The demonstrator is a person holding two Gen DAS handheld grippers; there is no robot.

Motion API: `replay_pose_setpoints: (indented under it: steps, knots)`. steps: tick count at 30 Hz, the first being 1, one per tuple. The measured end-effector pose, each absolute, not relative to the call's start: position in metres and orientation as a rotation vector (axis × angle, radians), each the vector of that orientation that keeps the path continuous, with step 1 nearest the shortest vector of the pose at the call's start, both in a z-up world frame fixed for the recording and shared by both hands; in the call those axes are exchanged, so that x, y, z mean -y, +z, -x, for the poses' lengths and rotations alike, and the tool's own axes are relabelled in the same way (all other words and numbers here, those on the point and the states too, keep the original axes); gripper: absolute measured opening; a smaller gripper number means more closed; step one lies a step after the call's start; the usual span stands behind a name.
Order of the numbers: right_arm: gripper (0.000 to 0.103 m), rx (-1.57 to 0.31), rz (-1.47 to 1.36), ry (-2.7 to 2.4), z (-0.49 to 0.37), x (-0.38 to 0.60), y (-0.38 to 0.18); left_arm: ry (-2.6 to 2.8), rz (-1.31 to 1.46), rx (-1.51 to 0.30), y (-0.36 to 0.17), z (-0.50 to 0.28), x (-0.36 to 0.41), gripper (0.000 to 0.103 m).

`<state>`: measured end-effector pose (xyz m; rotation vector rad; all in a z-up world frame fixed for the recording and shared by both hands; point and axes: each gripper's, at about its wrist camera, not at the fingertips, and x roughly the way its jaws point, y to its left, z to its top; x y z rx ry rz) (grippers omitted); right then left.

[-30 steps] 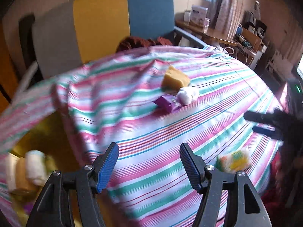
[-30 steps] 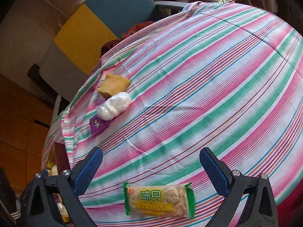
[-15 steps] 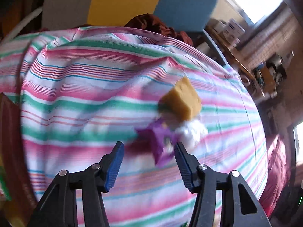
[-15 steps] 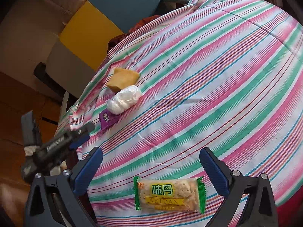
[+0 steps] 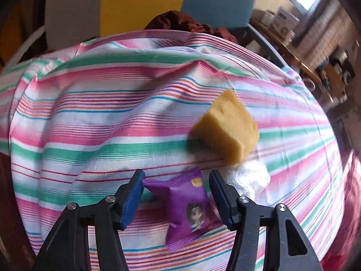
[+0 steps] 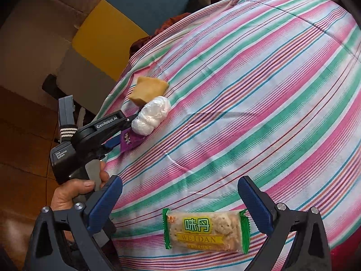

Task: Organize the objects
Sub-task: 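Grasp the purple packet with the left tool and lift it, then hold the purple packet in left tool while right tool grasps an orange sponge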

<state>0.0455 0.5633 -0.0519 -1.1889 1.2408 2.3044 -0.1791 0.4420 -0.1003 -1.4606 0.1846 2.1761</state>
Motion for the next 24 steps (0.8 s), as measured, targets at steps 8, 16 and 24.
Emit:
replay_pose_setpoints:
  steps: [8, 16, 24]
  knots:
    - [0.103, -1.232, 1.182, 2.267, -0.049, -0.569, -0.055, 2.177, 1.320, -0.241, -0.101, 0.136, -0.400, 0.052]
    - [0.103, -1.216, 1.167, 2.238, -0.051, -0.574, -0.055, 2.170, 1.145, -0.431, -0.103, 0.058, -0.358, 0.039]
    - [0.103, -1.170, 1.174, 2.206, -0.046, -0.574, -0.060, 2.149, 1.104, -0.342, -0.105, 0.050, -0.343, 0.038]
